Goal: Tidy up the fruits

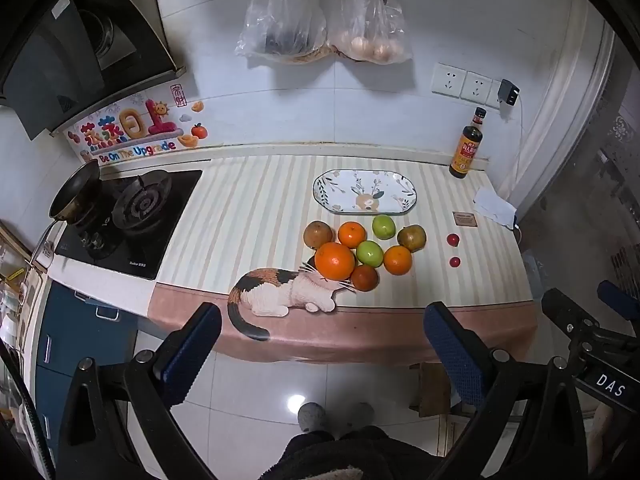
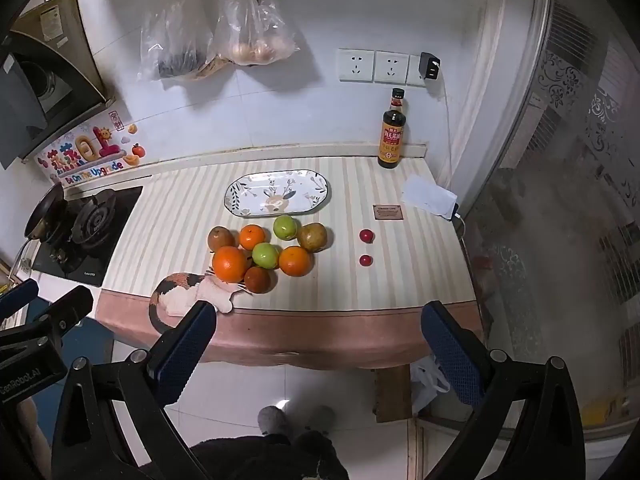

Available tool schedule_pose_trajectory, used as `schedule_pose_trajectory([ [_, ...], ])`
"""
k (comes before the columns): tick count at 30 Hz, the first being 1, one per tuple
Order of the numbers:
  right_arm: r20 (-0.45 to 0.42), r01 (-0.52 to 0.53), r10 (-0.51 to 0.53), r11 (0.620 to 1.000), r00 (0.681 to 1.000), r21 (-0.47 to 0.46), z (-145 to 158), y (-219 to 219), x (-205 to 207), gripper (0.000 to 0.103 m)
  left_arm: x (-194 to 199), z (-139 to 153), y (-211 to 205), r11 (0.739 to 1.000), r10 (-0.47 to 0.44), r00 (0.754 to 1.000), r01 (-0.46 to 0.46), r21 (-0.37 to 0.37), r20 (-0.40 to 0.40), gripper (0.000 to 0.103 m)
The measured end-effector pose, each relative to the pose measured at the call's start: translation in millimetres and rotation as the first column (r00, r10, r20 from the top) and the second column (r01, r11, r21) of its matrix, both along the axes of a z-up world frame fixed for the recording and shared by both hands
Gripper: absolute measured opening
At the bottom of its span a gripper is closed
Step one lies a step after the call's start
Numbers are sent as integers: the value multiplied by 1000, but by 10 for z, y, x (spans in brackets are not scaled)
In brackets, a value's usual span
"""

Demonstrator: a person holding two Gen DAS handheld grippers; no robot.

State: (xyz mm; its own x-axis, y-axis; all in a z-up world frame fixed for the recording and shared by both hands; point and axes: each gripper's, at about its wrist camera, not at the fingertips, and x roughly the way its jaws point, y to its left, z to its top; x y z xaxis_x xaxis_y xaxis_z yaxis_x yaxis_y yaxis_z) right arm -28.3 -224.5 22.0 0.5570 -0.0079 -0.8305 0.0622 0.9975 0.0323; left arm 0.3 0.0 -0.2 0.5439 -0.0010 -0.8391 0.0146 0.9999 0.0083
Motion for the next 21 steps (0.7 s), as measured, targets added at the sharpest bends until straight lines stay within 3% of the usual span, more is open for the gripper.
schedule_pose_trajectory([
  [21, -3, -1, 1, 1000, 1000, 7, 14, 51, 1, 103, -3, 24, 72, 1000, 3, 1000, -3, 6, 14, 103],
])
